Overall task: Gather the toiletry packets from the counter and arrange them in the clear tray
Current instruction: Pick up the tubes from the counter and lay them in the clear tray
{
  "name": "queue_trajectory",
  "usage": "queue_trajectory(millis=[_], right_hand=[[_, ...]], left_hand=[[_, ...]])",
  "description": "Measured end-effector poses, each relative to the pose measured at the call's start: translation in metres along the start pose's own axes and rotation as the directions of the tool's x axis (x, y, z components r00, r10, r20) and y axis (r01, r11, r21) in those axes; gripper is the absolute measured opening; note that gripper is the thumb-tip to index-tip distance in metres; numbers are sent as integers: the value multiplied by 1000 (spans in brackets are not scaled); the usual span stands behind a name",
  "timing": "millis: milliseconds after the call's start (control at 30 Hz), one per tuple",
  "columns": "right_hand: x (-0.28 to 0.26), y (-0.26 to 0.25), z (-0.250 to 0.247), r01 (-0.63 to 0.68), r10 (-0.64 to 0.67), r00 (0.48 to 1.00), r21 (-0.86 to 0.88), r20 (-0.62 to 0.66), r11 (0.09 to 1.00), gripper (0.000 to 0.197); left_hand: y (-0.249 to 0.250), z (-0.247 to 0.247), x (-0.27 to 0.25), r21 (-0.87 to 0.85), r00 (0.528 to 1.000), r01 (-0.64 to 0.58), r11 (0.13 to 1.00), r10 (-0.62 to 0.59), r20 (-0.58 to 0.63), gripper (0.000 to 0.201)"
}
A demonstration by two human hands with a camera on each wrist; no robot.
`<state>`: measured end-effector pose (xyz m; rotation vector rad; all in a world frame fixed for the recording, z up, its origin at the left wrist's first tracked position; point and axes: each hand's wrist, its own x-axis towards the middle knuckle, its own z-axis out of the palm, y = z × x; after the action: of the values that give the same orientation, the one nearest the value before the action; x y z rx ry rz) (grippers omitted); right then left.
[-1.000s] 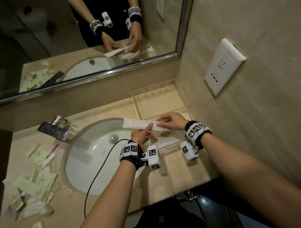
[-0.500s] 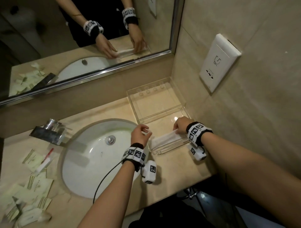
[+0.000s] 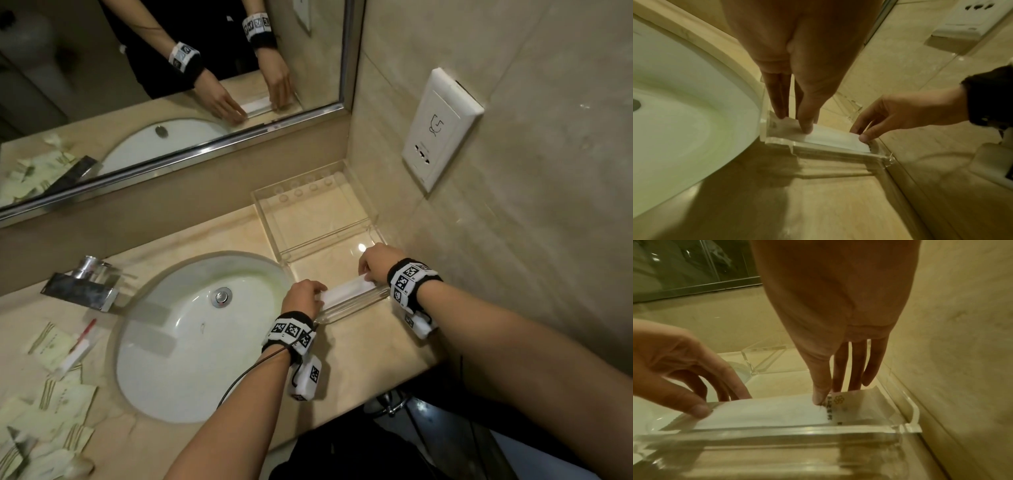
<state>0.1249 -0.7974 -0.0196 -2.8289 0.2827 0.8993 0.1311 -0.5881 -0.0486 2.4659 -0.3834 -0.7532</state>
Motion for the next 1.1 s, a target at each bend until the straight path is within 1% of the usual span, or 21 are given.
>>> queue_trajectory(millis=[167, 333, 467, 533, 633, 700, 800, 867, 1000, 1100], right_hand=[[-2, 4, 4, -9, 8, 1000, 40, 9, 999, 20], [-3, 3, 3, 1, -2, 999, 38, 32, 999, 23], [-6, 4, 2, 8, -9, 1000, 49, 30, 999, 26], [-6, 3, 0, 5, -5, 1000, 90, 3, 996, 26], [-8, -1, -8, 1, 11, 999, 236, -48, 972, 20], [-10, -9, -16, 53, -19, 994, 331, -104, 942, 19], [-11, -34, -24, 168, -64, 971, 467, -229, 868, 9], [-10, -57, -27, 259, -126, 950, 492, -286, 831, 7], [-13, -117, -36, 408, -277, 905, 471, -323, 782, 11], [-16, -165, -37, 479, -377, 877, 481, -299, 734, 11]], left_hand=[[0, 5, 1, 9, 1000, -2, 1000, 2, -14, 34], [-1, 4, 4, 16, 1000, 2, 1000, -2, 9, 31], [-2, 3, 4, -42, 1000, 11, 999, -12, -9, 30], [-3, -2, 2, -78, 999, 23, 997, -27, -42, 28], [-10, -15, -5, -178, 992, 61, 982, -80, -102, 23], [-16, -30, -14, -257, 984, 83, 963, -120, -132, 20], [-27, -54, -30, -328, 970, 95, 940, -162, -183, 16], [-36, -69, -42, -372, 956, 98, 923, -191, -223, 14], [-62, -98, -77, -406, 901, 141, 903, -287, -325, 10], [-87, -112, -107, -448, 847, 172, 877, -364, -387, 10]])
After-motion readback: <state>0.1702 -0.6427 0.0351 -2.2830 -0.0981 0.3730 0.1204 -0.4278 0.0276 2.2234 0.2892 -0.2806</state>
